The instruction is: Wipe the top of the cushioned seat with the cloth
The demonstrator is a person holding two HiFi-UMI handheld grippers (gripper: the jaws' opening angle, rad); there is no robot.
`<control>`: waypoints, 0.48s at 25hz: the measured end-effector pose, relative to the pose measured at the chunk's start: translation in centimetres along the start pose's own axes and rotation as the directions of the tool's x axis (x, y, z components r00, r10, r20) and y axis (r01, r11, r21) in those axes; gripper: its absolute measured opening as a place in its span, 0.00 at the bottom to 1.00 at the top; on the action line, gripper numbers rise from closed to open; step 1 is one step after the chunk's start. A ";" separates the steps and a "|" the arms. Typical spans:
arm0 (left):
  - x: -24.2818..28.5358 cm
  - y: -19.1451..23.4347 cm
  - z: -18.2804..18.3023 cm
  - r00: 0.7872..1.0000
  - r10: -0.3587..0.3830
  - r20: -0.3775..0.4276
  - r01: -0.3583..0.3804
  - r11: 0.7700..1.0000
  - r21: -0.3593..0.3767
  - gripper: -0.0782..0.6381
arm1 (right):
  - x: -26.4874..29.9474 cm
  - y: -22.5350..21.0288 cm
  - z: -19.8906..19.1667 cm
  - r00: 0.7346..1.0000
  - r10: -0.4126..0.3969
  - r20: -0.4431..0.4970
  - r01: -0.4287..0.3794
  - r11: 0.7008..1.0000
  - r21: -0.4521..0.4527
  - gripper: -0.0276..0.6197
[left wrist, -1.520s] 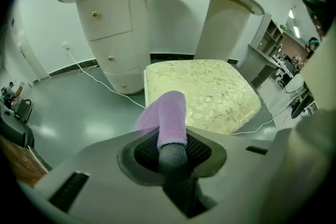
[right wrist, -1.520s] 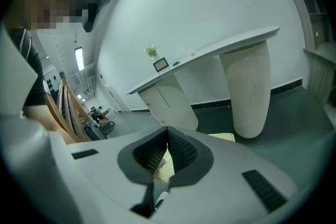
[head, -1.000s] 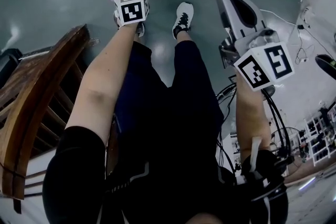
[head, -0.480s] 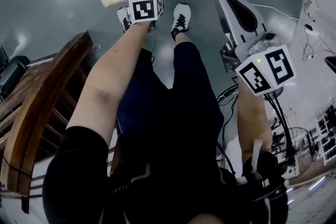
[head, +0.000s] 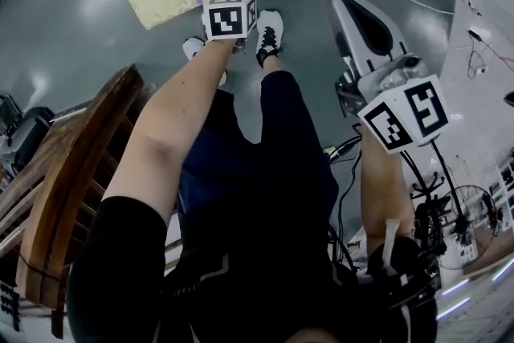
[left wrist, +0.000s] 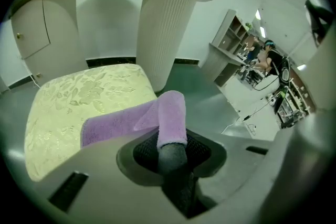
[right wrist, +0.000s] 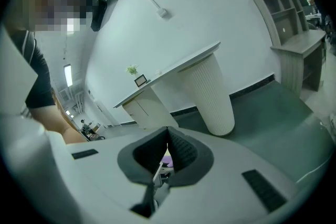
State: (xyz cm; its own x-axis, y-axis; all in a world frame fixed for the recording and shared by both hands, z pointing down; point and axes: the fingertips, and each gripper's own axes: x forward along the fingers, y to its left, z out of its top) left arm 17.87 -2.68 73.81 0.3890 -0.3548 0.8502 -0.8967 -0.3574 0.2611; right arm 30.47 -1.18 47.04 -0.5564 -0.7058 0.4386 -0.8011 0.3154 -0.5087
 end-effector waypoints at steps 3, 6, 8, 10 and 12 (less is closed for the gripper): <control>0.6 -2.0 0.0 0.997 -0.082 -0.005 0.082 0.995 0.049 0.22 | -0.3 0.3 0.2 1.000 0.004 0.002 -0.004 1.000 -0.020 0.05; 0.9 -3.5 0.6 0.993 -0.118 -0.021 0.120 0.988 0.098 0.22 | -0.5 0.1 0.6 1.000 0.011 0.012 -0.010 0.999 -0.032 0.05; 0.1 -4.5 1.8 0.990 -0.144 0.005 0.143 0.985 0.098 0.22 | -0.9 -0.3 1.1 1.000 0.000 0.028 0.000 1.000 -0.018 0.05; -1.3 -5.0 2.6 0.986 -0.164 0.030 0.160 0.981 0.109 0.22 | -1.1 -0.2 1.3 0.999 -0.014 0.040 0.014 1.000 -0.014 0.05; -3.1 -5.0 2.7 0.983 -0.181 0.042 0.174 0.977 0.125 0.22 | -1.3 0.4 1.6 0.999 -0.025 0.037 0.025 0.999 -0.021 0.05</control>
State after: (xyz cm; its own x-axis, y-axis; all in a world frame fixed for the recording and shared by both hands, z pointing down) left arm 21.77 -2.12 68.66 0.5531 -0.3208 0.7689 -0.7819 -0.5186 0.3461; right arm 31.18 -1.16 45.08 -0.5280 -0.7363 0.4232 -0.8193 0.3106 -0.4819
